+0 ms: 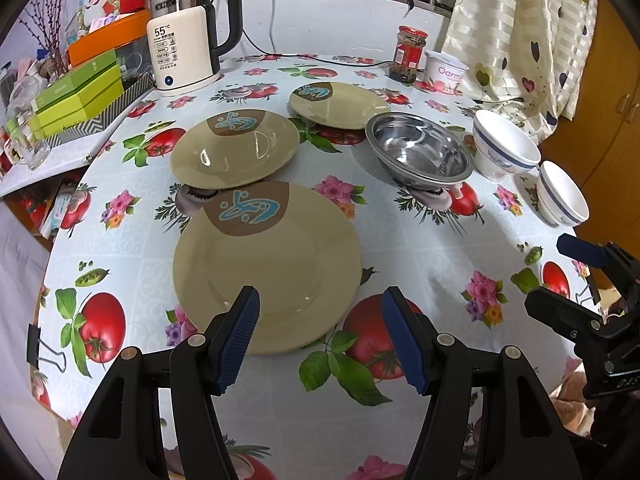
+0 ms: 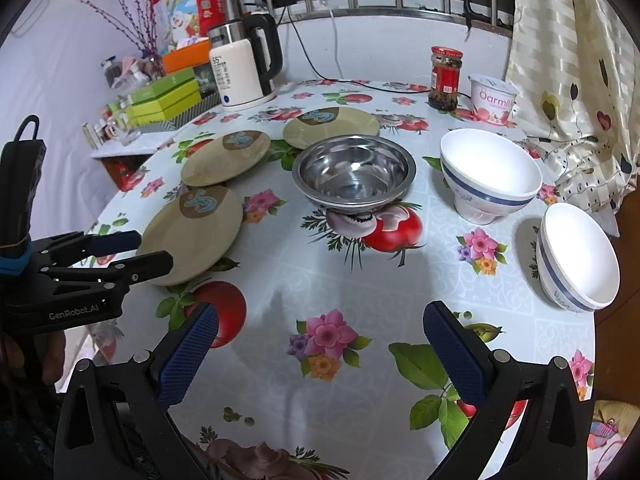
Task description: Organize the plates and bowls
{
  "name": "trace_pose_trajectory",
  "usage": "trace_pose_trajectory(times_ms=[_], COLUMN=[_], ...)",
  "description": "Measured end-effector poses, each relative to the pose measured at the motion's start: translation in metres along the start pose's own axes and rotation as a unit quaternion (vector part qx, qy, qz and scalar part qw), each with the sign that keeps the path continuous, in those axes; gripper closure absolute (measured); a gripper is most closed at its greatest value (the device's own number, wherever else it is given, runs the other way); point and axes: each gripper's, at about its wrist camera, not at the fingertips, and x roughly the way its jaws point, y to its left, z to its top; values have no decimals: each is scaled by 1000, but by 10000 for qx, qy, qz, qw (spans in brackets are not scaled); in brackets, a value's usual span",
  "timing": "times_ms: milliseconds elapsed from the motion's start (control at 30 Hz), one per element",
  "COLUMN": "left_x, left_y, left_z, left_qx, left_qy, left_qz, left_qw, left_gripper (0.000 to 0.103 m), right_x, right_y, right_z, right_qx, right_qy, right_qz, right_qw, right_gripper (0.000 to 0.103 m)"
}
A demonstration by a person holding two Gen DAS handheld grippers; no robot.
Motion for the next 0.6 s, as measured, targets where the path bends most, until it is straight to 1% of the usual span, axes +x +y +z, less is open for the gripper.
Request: trace_pose_trajectory(times_ms=[600], left_x=[2], left_y=[0], left_z=[-1], left_qx=[-27], left_qy=[-1], left_qz=[-13], left_qw=[10000], left_gripper=[39], right_x=[2], right_y=[1], right_z=[0], right_qx=[-33], right_qy=[34], right_qz=[47], right_qw=[10000], right_gripper=[0])
